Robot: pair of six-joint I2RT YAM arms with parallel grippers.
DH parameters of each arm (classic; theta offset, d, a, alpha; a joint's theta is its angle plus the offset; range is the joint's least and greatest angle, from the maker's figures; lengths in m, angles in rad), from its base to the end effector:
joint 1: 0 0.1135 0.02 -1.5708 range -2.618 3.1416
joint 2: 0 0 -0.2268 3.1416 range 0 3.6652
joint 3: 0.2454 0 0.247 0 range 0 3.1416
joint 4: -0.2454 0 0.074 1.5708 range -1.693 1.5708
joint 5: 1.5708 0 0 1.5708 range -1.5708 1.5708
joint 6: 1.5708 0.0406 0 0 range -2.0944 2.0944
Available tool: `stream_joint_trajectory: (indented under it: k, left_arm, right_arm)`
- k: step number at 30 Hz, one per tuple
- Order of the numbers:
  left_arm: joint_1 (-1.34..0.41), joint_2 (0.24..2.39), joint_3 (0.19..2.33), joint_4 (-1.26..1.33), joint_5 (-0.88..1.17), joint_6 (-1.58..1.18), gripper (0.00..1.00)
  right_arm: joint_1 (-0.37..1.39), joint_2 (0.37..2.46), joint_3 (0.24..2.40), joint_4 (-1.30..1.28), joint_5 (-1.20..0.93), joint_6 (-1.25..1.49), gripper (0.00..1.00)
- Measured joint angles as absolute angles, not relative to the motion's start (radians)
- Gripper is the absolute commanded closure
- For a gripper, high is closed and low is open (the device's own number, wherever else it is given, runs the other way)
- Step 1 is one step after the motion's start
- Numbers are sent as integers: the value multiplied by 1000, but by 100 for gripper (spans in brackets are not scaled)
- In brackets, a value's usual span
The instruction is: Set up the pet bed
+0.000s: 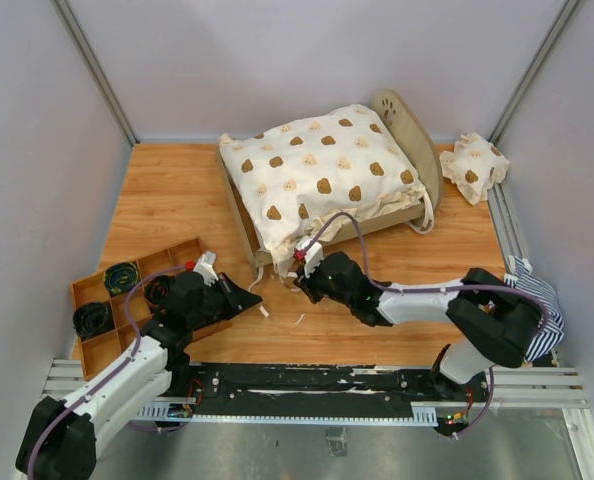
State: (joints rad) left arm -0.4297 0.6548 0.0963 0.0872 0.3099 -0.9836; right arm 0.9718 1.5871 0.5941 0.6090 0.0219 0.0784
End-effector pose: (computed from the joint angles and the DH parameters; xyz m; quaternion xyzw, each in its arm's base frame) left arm 0.1544 -0.0844 0.1244 -0.1528 0.8324 -0.4353 0.3072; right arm 0.1761 0.2564 0.1294 -0.3526 0.7503 0.2724 0.4884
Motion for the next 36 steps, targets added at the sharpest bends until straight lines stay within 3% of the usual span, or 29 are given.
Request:
stream_joint_trajectory:
  k: [6,14,23,36]
  left_arm:
    - [-436,642,101,85,311,-943,100]
    - [-463,640,98,139,332,-941,100]
    - [-476,632,89,181,353,-951,100]
    - [-476,627,74,218,353,-957,100]
  right_arm:
    - [972,1425,627,652,-194,218,100]
    - [972,1560,833,793,-286,459,100]
    - [977,1757,900,843,-274,541,100]
    - [997,1716,939,741,-184,464,100]
